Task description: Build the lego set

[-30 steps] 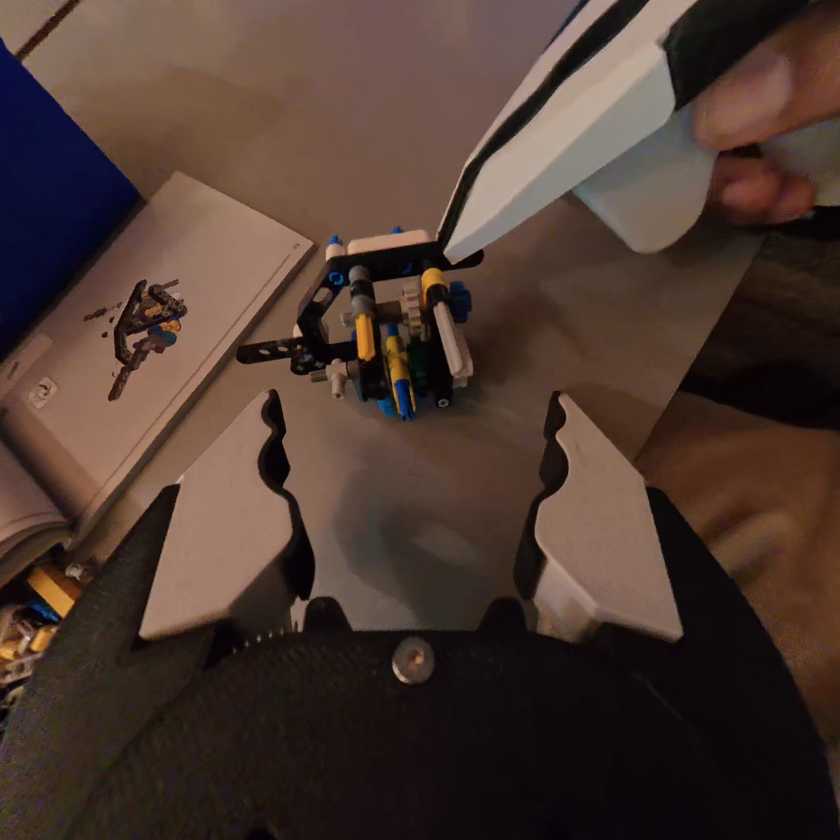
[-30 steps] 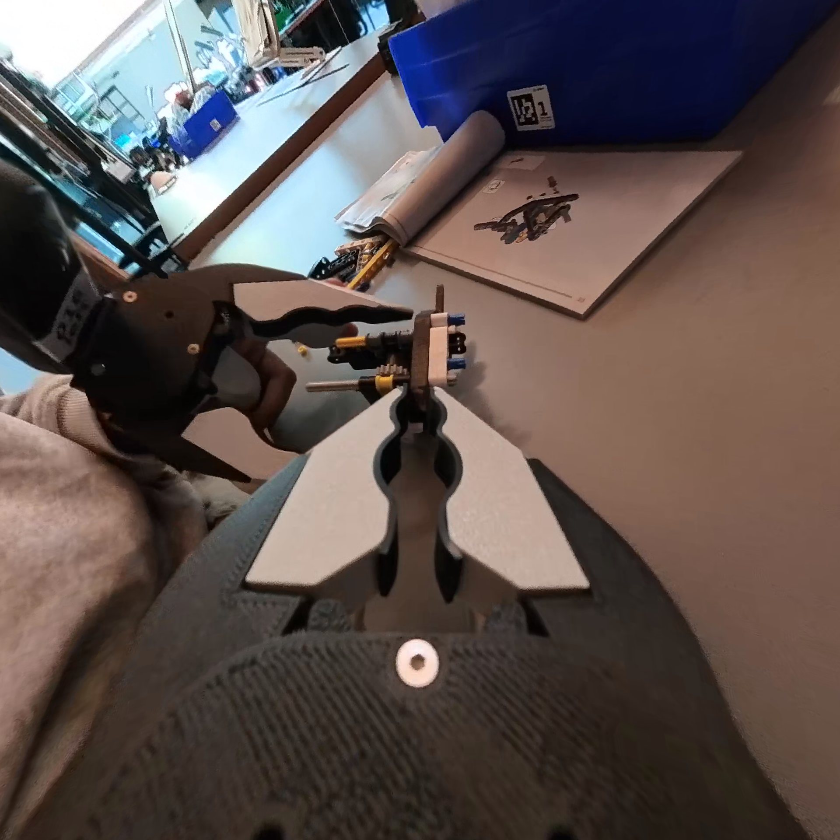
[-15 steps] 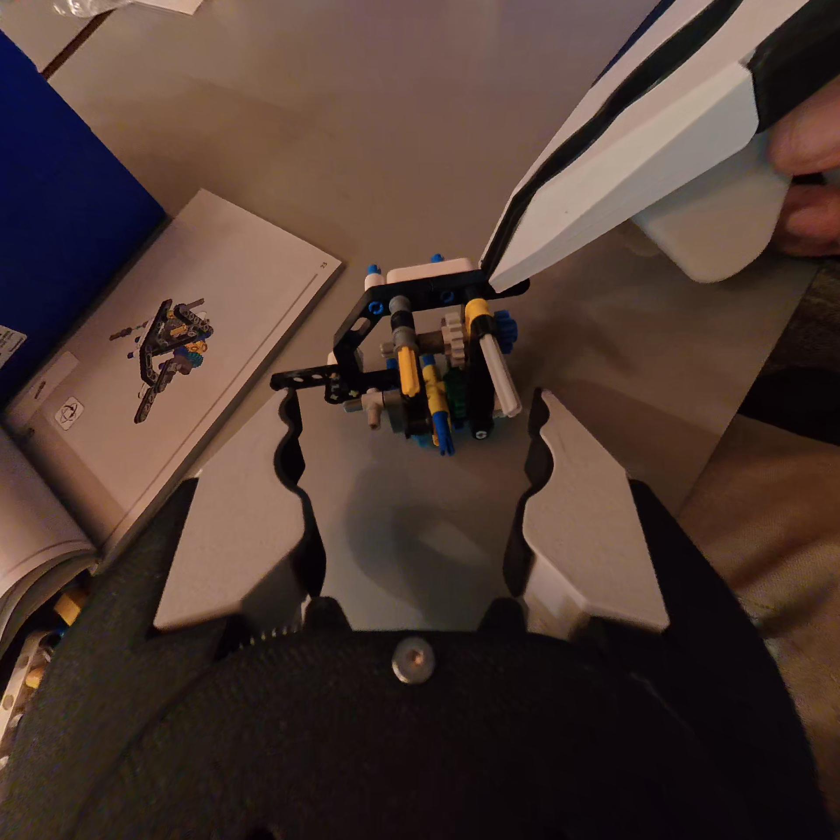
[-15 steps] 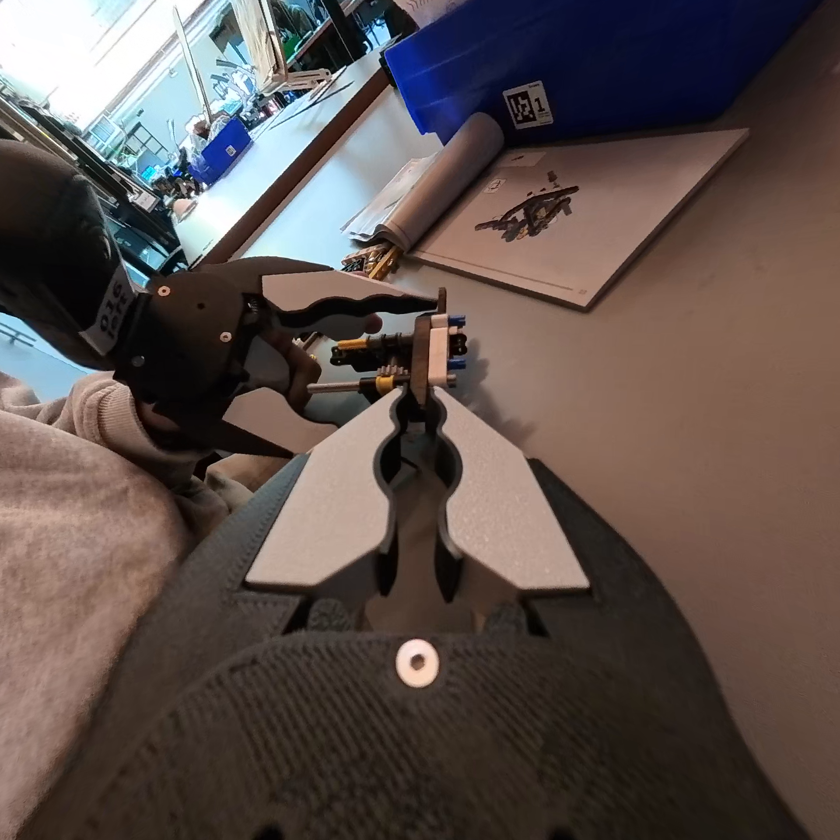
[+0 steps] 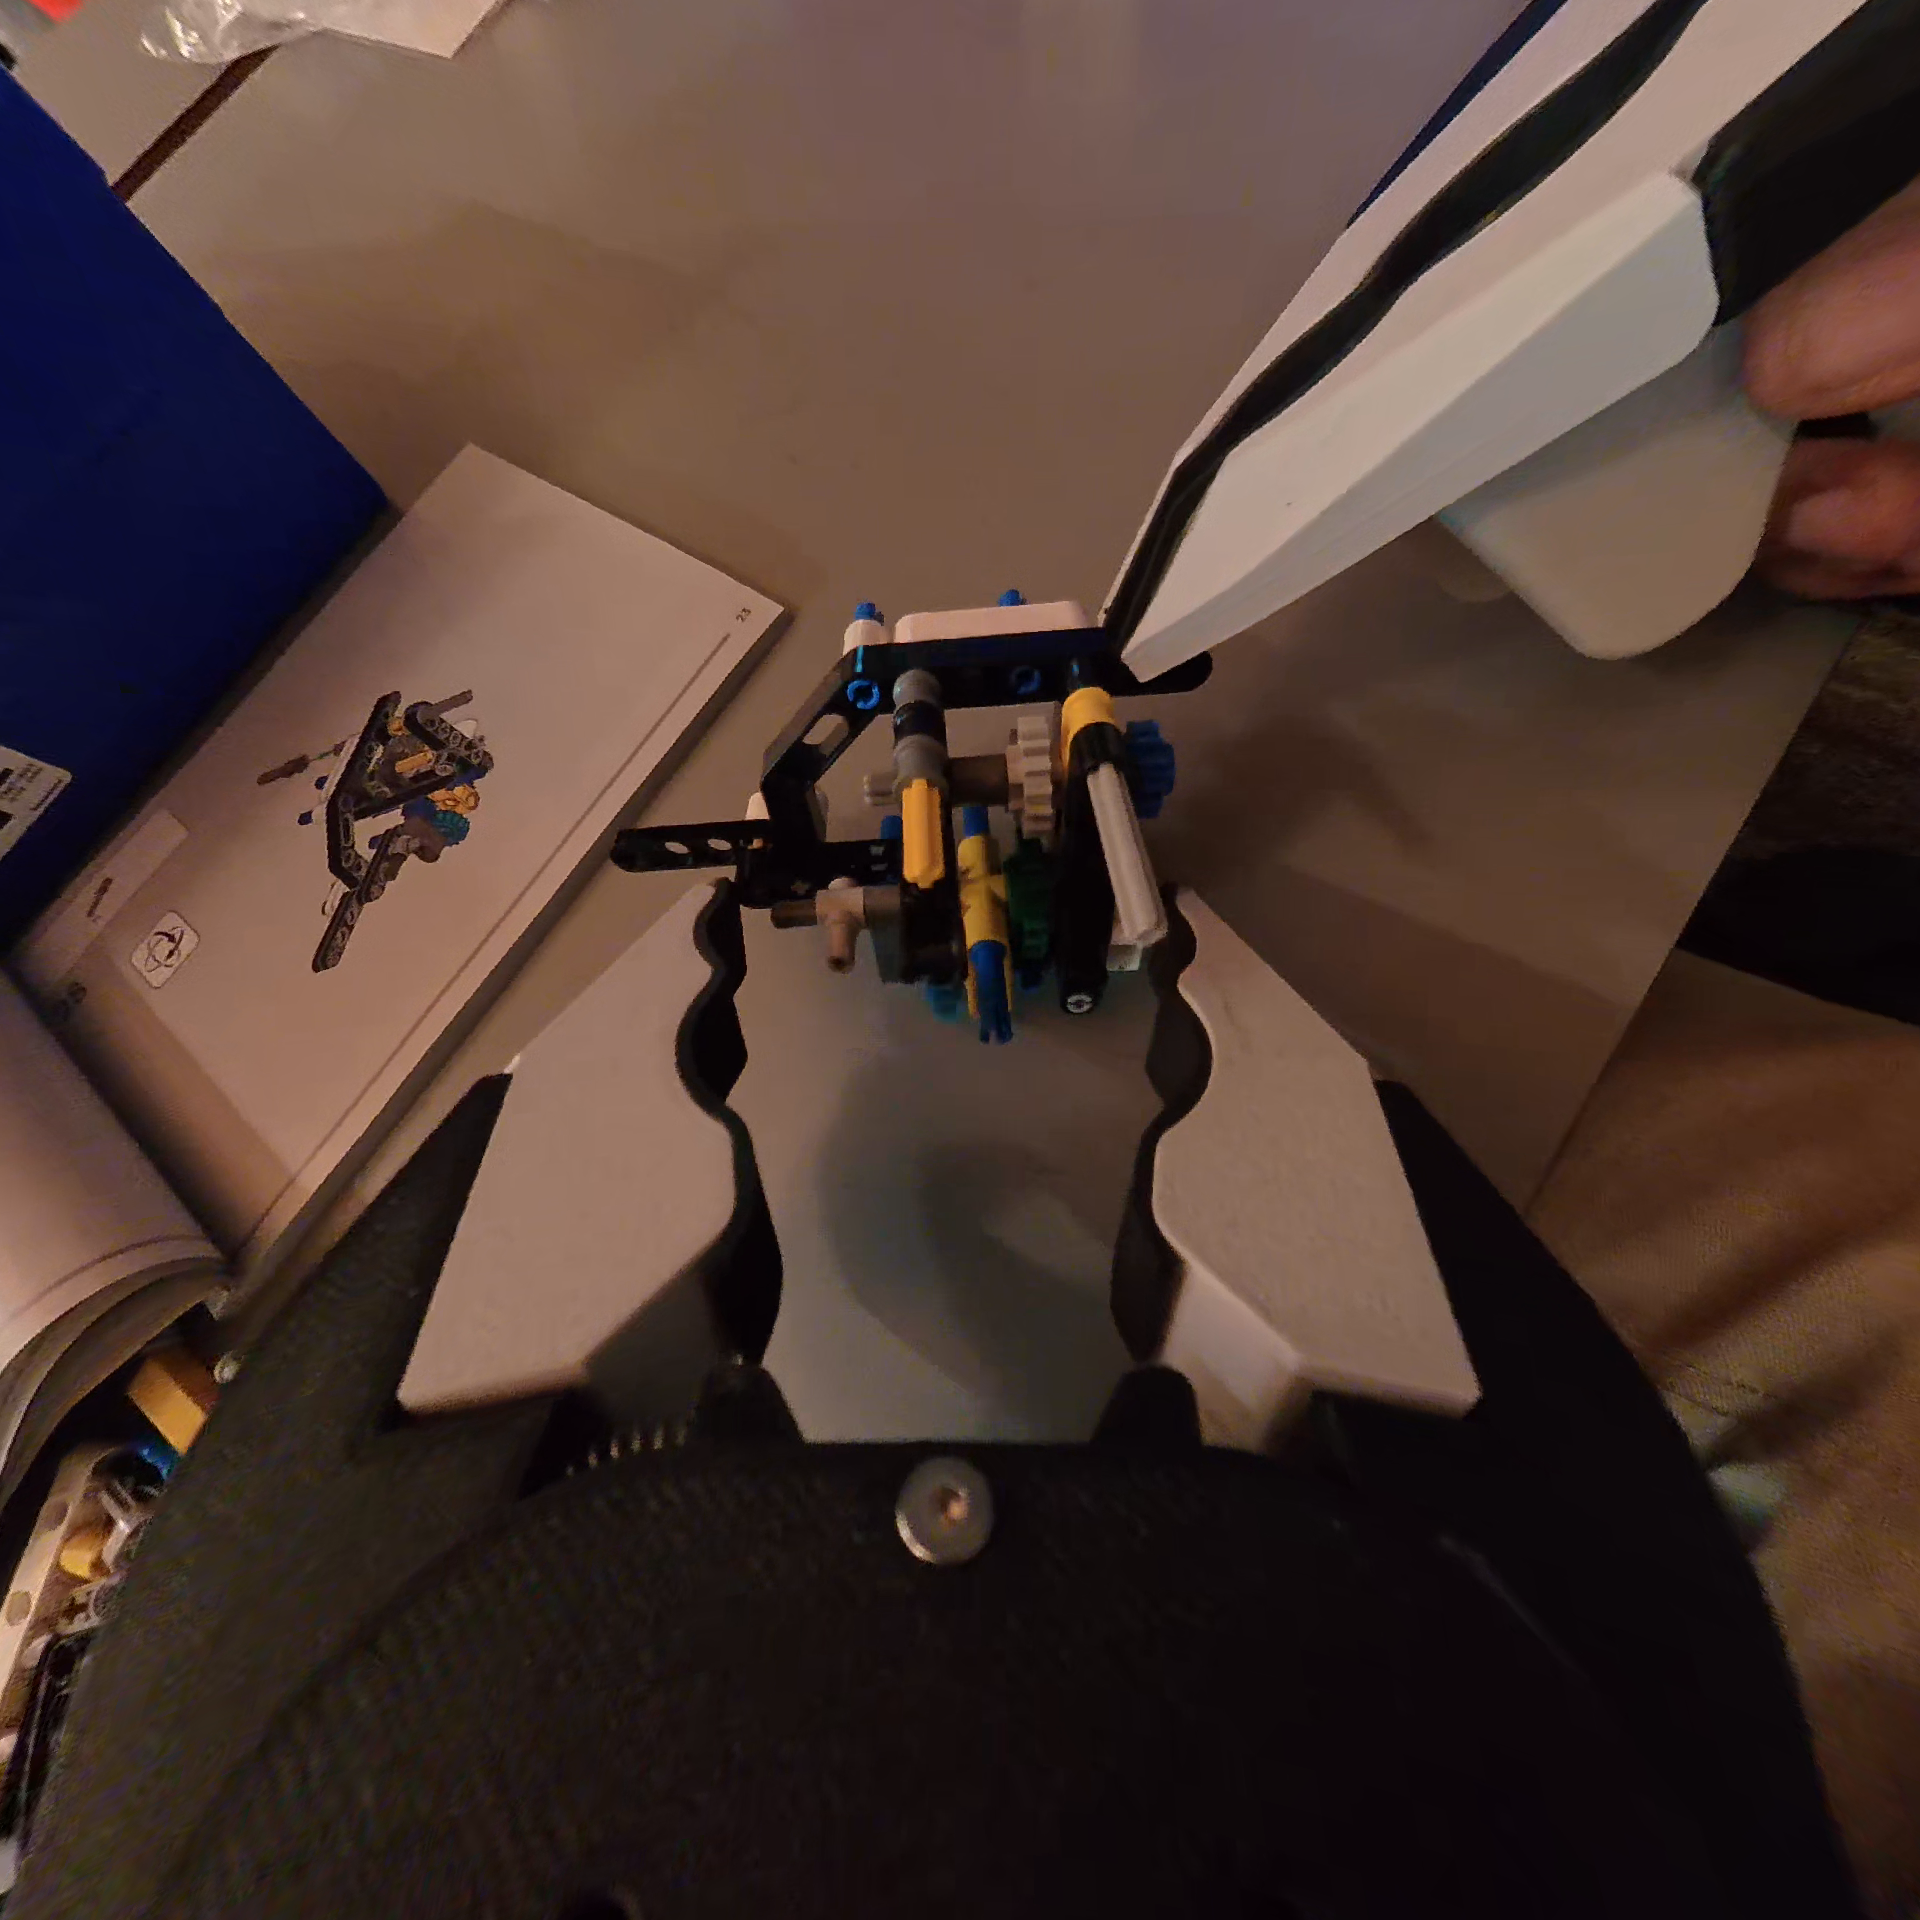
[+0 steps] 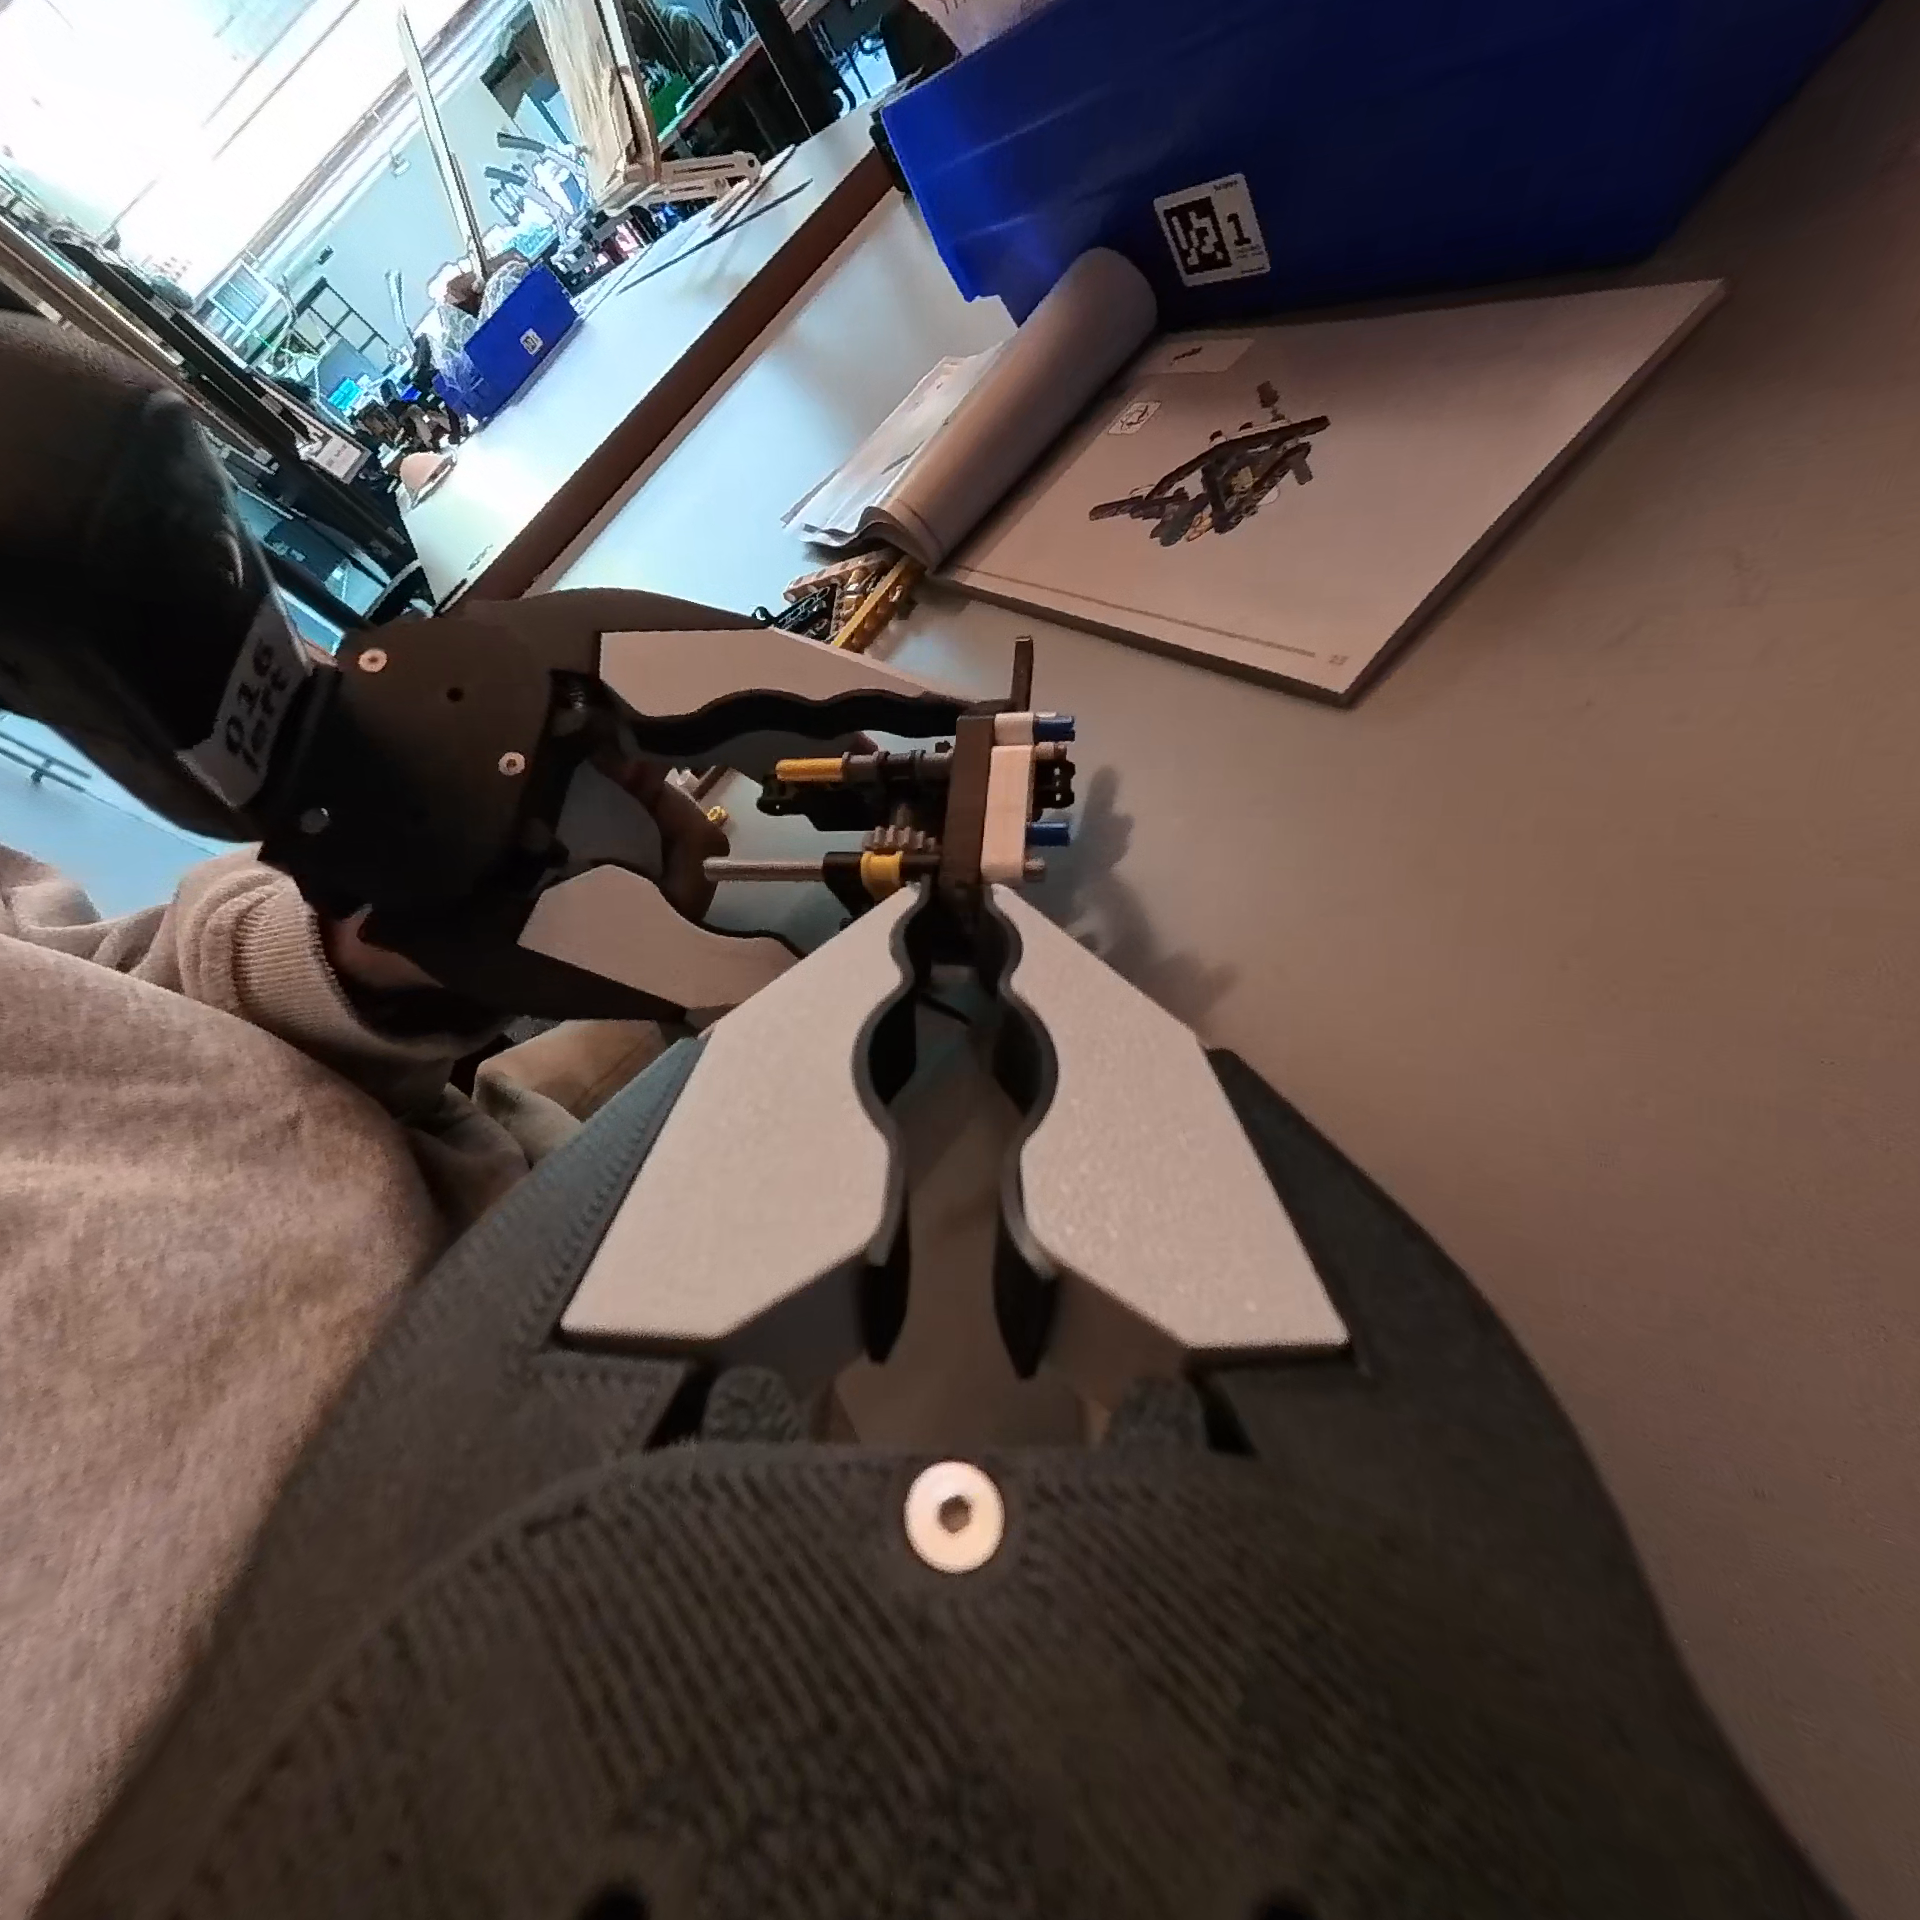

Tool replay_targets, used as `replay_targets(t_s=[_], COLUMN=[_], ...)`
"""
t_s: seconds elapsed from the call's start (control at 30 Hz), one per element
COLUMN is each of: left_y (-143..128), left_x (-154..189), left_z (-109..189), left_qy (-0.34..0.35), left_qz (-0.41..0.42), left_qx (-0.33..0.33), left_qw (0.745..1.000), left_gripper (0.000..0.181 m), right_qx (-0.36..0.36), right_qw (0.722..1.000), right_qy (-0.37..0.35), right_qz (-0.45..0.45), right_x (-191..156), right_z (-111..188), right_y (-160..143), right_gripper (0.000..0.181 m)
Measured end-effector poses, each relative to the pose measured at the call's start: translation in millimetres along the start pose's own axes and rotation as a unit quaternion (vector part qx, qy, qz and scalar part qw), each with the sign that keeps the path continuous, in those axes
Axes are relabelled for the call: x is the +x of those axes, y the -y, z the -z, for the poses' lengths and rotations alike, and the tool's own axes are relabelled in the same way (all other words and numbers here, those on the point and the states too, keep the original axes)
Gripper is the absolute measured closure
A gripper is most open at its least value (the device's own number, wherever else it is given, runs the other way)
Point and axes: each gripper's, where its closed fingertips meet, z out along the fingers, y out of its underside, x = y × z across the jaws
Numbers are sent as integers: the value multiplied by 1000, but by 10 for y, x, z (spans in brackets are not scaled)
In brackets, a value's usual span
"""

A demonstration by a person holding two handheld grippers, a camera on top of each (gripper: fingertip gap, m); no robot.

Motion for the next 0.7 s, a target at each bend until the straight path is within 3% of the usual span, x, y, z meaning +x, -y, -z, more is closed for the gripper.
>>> replay_targets(t_s=[0.5,0.7], left_y=[-79,-107], left_x=[-17,-54], left_z=[138,177], left_qy=[26,36], left_qz=[-57,-61], left_qx=[15,17], left_qw=[998,997], left_gripper=[103,103], right_qx=[-44,-58], right_qw=[999,997], right_qy=[3,47], right_qz=[16,7], right_x=[-99,-246], right_z=[-65,-110], right_y=[-140,-170], right_gripper=[174,136])
